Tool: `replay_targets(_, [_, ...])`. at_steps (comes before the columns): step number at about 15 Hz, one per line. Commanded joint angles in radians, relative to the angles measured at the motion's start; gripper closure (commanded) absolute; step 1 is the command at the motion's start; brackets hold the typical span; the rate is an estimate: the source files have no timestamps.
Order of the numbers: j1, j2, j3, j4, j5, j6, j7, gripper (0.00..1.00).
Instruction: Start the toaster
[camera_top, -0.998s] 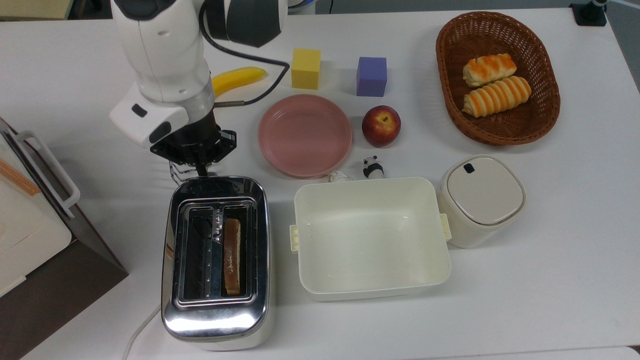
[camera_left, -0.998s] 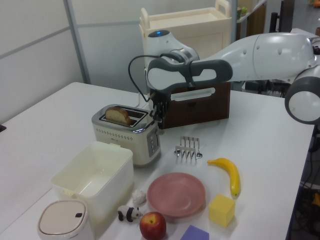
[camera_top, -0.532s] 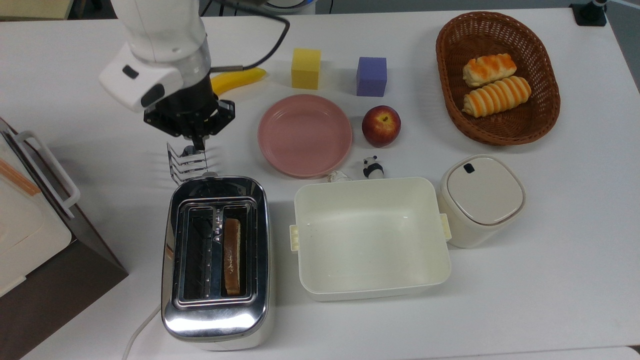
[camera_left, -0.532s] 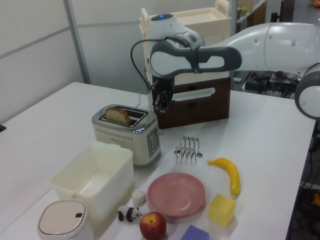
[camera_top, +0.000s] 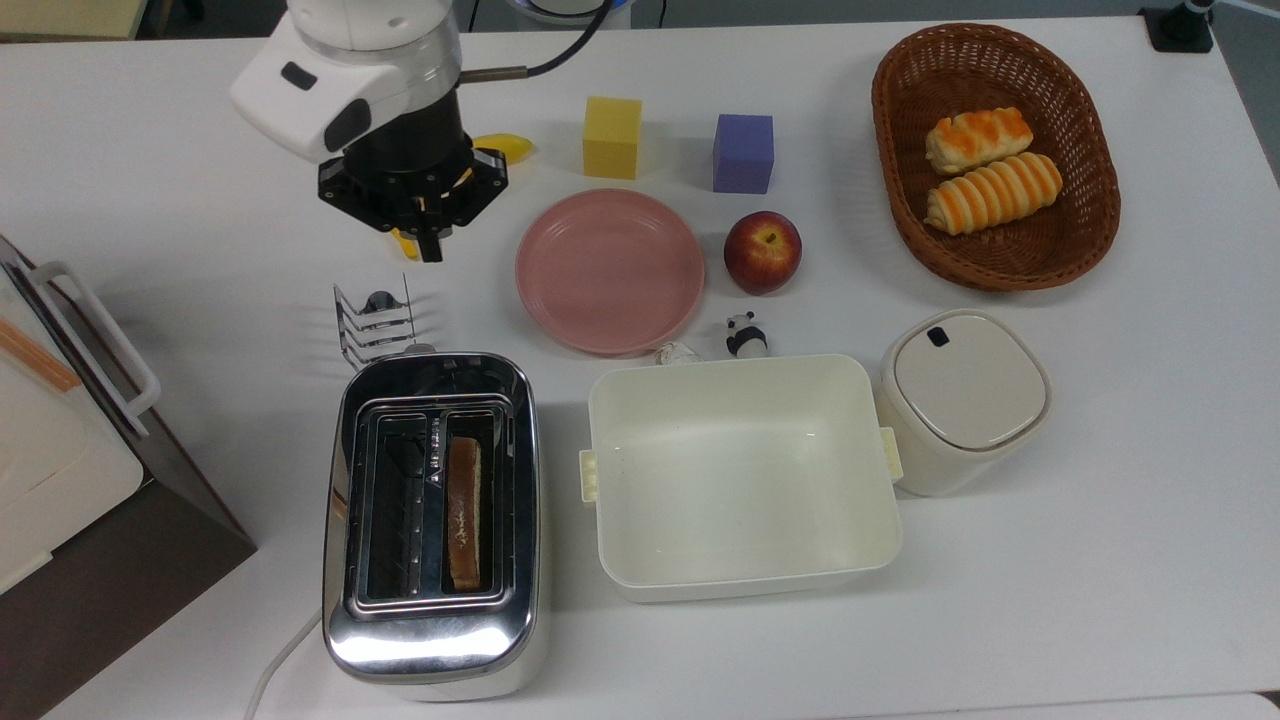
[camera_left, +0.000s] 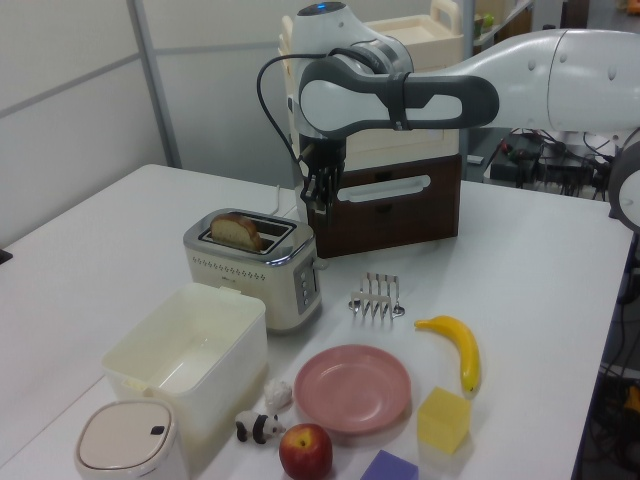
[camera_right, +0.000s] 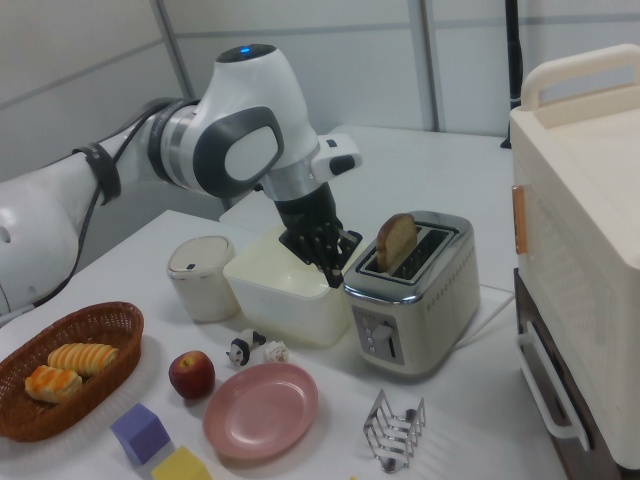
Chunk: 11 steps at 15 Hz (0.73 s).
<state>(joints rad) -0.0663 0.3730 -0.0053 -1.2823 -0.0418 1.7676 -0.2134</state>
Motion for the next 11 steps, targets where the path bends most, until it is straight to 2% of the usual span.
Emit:
replay_targets(1, [0.031,-0.049,-0.010,-0.029,0.002,-0.039,0.014,1.00])
replay_targets(11, [0.060,-0.083,-0.010,-0.029,0.002,-0.069,0.040,1.00])
